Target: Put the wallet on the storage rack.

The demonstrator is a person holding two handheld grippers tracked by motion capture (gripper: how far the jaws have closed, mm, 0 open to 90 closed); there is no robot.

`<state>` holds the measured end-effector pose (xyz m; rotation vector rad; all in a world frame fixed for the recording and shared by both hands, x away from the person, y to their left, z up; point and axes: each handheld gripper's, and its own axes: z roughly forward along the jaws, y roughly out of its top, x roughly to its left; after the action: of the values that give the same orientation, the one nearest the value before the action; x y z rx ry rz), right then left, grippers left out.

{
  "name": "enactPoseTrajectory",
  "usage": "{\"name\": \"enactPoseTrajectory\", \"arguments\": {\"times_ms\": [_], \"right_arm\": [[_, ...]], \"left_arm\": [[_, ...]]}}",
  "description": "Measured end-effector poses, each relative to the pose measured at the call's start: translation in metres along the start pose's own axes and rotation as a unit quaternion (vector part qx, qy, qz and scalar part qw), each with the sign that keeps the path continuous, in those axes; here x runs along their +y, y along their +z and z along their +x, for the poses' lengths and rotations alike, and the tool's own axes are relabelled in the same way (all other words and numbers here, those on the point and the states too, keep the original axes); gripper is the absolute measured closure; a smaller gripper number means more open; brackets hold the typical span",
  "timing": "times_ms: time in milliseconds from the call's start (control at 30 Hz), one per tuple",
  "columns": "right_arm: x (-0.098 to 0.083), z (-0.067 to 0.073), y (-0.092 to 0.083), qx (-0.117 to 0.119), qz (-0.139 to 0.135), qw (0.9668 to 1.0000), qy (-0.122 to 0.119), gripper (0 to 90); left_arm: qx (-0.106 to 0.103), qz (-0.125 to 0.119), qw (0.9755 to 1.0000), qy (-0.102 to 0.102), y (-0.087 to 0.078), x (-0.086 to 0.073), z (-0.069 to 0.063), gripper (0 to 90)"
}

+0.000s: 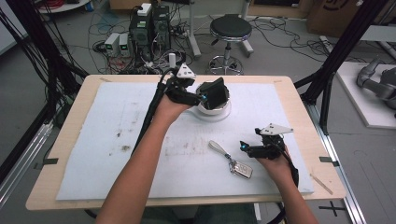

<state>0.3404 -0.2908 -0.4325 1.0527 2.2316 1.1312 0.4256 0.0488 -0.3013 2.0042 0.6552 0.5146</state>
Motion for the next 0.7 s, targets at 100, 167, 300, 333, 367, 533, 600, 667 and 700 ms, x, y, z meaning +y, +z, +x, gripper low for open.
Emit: {"name": "enactPoseTrajectory", "arguments": {"times_ms": [100, 167, 300, 333, 367, 533, 600, 667, 700], "right_arm": [[0.000, 0.000, 0.000, 0.000, 0.001, 1.0000, -0.002, 15.4], [0.000, 0.000, 0.000, 0.000, 0.001, 1.0000, -0.003, 15.4], [0.000, 0.001, 0.001, 0.000, 0.003, 1.0000, -0.005, 15.4], [0.000, 0.000, 0.001, 0.000, 0.003, 1.0000, -0.005, 15.4], [0.000, 0.000, 0.001, 0.000, 0.003, 1.0000, -0.005, 15.4], [0.000, 0.001, 0.001, 0.000, 0.005, 1.0000, -0.004, 15.4], [0.000, 0.001, 0.001, -0.001, 0.005, 1.0000, -0.005, 15.4], [0.000, 0.002, 0.001, -0.002, 0.005, 1.0000, -0.008, 15.4], [0.000, 0.002, 0.002, -0.001, 0.006, 1.0000, -0.007, 15.4]], "left_arm": [[-0.007, -0.002, 0.9999, -0.009, -0.013, -0.013, 0.000, 27.1], [-0.009, -0.005, 0.9999, -0.012, -0.017, -0.018, 0.001, 27.1], [-0.008, -0.015, 0.9994, -0.030, -0.043, -0.045, 0.007, 24.6], [-0.008, -0.018, 0.9992, -0.034, -0.048, -0.051, 0.009, 24.3], [-0.008, -0.018, 0.9992, -0.034, -0.048, -0.051, 0.009, 24.1], [-0.001, -0.032, 0.9982, -0.052, -0.072, -0.076, 0.018, 23.0], [0.004, -0.041, 0.9972, -0.062, -0.084, -0.088, 0.022, 22.9], [0.004, -0.044, 0.9971, -0.063, -0.088, -0.092, 0.023, 22.9], [0.006, -0.047, 0.9968, -0.065, -0.093, -0.101, 0.023, 22.8]]}}
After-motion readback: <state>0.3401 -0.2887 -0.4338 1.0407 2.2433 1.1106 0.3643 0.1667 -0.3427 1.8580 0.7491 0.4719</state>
